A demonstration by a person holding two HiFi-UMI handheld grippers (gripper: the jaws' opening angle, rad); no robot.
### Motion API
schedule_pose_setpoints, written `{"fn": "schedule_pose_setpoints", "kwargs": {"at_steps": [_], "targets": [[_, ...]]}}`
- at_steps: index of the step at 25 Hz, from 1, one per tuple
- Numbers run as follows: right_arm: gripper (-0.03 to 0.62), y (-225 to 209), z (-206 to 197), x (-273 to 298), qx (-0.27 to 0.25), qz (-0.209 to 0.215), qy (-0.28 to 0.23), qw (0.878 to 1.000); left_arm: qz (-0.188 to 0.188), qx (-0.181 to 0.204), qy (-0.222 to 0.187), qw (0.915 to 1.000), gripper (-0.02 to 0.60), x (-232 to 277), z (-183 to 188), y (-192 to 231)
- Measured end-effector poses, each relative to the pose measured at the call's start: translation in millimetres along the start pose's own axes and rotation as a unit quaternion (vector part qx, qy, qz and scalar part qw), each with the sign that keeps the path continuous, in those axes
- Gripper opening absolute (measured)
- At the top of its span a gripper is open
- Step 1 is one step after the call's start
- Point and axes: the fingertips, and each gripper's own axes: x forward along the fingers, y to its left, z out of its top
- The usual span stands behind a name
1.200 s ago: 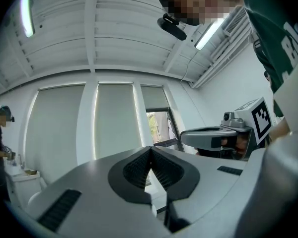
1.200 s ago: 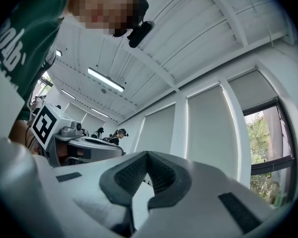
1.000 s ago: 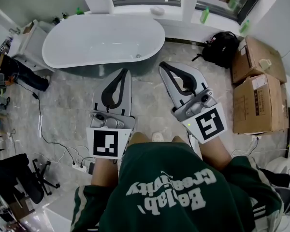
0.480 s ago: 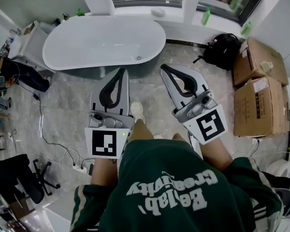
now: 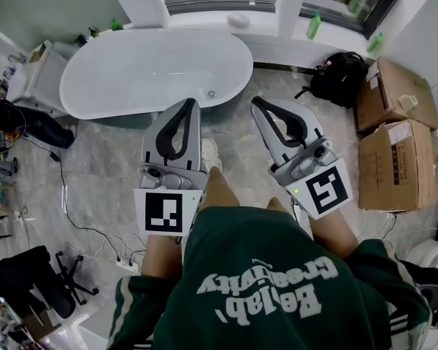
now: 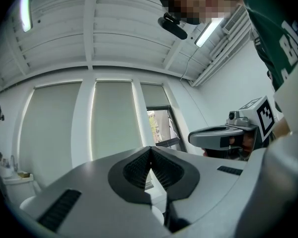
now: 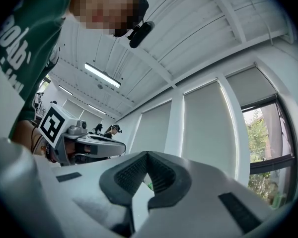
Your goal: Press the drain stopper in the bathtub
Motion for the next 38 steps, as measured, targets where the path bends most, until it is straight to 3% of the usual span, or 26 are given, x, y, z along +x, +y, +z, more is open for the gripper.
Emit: {"fn": "schedule_pose_setpoints", "kwargs": {"at_steps": [8, 20, 29, 38], "targets": [[0.015, -56, -36, 89, -0.036, -0.022, -0.001, 0.999, -0.018, -0.006, -0.002, 0.9998, 0.008, 88, -41, 82], [0.015, -170, -82, 235, -0.020, -0.089, 0.024, 0.996, -0.085, -0.009, 0.020, 0.9961, 0.007, 255, -91, 188], [0.015, -210, -122, 303, -0.016, -0.107, 0.055, 0.993, -0.117, -0.023, 0.035, 0.9923, 0.006, 327, -131, 233], [0.015, -232, -166, 333, 0.007, -0.126, 0.090, 0.988, -0.143, -0.026, 0.049, 0.9882, 0.006, 370, -171, 248]]}}
